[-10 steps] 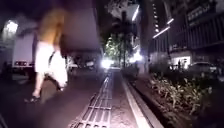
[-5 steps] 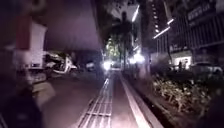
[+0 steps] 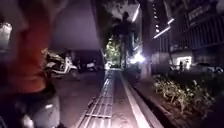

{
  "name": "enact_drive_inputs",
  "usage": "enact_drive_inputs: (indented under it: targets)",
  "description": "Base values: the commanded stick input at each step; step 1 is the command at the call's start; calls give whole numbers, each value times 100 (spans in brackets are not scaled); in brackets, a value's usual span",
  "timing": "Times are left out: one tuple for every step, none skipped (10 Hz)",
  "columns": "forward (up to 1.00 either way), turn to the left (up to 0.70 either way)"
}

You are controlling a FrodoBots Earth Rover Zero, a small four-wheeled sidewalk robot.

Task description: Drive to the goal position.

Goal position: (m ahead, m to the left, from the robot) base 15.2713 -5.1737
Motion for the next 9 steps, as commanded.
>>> enact_drive_inputs:
  targets:
    - [39,0]
    - [39,0]
    - [39,0]
    - [39,0]
    - [39,0]
    - [39,0]
    - [39,0]
    - [39,0]
    - [39,0]
